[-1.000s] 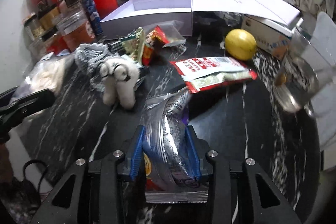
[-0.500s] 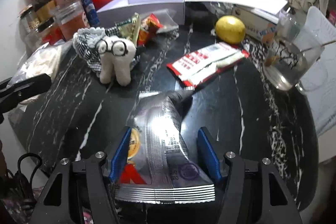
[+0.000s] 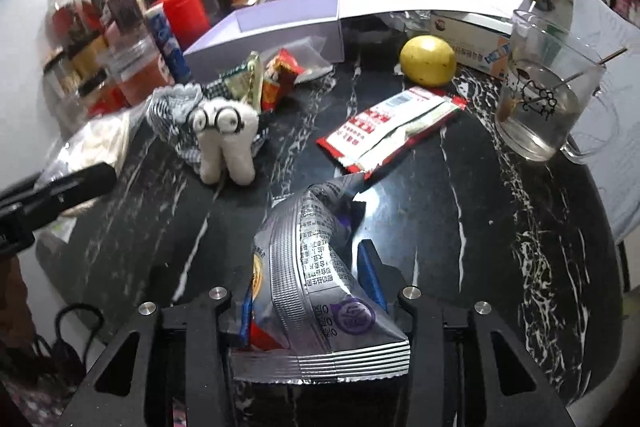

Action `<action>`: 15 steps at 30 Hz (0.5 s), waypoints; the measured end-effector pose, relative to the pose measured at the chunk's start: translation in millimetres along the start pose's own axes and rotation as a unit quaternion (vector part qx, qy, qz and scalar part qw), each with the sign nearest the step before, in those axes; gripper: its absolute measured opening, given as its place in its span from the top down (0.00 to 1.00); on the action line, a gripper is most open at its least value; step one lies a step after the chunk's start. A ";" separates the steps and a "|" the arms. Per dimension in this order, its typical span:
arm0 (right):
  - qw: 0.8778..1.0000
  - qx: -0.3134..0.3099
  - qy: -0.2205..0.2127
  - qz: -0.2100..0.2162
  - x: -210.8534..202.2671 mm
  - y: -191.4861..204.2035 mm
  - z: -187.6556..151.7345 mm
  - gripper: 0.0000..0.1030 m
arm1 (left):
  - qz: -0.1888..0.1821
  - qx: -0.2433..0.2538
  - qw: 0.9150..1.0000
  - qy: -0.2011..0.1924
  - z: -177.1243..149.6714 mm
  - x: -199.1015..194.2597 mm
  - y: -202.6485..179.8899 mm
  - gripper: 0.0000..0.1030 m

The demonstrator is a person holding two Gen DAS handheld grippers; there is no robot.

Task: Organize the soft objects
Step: 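Carry the foil packet with the right tool while the left tool carries the bag to the box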

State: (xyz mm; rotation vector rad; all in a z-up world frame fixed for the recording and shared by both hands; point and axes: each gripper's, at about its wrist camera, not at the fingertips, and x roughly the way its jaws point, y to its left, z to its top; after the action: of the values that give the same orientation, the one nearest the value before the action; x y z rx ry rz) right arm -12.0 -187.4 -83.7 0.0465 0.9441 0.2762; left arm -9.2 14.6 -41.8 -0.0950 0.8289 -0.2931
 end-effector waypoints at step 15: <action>0.997 -0.002 -0.054 0.062 -31.4 4.6 52.3 0.59 | -0.014 0.027 0.998 -0.051 44.6 -4.5 -9.8 0.49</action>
State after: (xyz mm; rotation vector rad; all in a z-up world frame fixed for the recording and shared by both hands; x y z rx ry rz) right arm 11.7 -186.7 -27.4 0.1153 0.8344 0.3865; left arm 18.7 5.2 -6.6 -0.0712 0.7194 -0.3340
